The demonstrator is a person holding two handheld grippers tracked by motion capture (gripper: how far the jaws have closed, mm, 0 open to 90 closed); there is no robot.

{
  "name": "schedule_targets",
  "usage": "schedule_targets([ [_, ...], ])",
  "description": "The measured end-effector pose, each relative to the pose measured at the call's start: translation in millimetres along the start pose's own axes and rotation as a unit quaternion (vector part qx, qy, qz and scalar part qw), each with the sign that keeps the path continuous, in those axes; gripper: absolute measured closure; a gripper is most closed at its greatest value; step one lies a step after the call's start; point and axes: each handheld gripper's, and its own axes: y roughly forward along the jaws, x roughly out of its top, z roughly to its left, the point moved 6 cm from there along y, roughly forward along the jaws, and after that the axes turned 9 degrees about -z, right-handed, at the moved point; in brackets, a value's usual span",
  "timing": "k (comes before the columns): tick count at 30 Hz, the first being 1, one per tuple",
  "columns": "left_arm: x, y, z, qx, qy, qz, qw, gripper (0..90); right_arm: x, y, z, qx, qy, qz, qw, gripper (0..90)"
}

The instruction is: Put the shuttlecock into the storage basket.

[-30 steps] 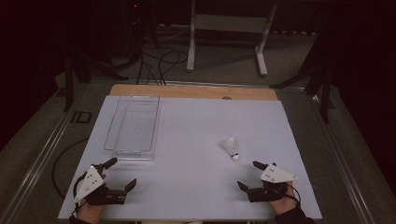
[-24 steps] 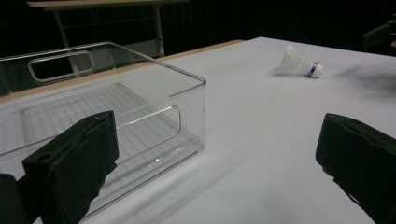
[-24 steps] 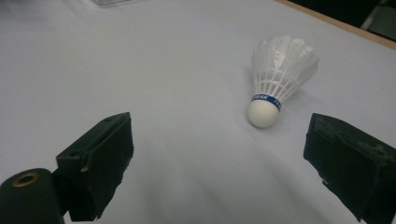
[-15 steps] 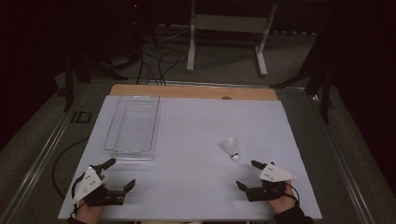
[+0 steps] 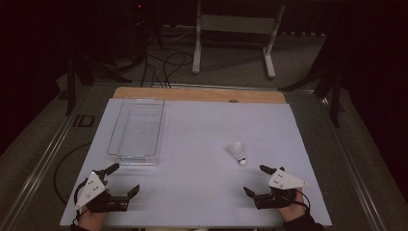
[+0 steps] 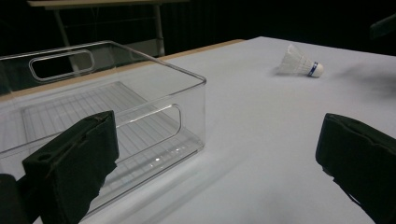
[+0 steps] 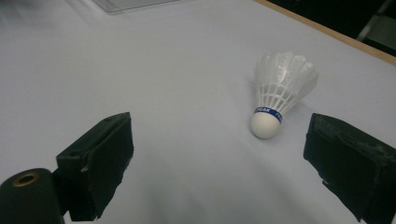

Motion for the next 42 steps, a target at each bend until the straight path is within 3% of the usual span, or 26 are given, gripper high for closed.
schedule_targets([
  [4,0.1,-0.3,0.5,0.001,0.0,0.0,1.0,0.0,6.9,-4.8,-1.7,-0.004,0.012,-0.011,0.9999,8.5],
  [11,0.1,-0.1,0.3,0.001,0.0,0.0,1.0,0.0,23.3,-12.8,-3.2,-0.01,0.01,-0.032,0.9994,8.5],
  [22,0.3,-0.3,0.1,0.001,0.001,0.0,1.0,0.0,42.3,-24.2,-5.5,-0.034,0.0,-0.039,0.9986,8.5],
  [32,0.1,0.2,0.4,0.002,-0.001,0.0,1.0,0.0,58.2,-27.1,-17.8,-0.066,0.0,-0.032,0.9973,8.5],
  [42,0.2,0.3,-0.1,0.0,0.0,0.0,1.0,0.0,70.0,-20.4,-25.6,-0.078,0.007,-0.019,0.9968,8.5],
])
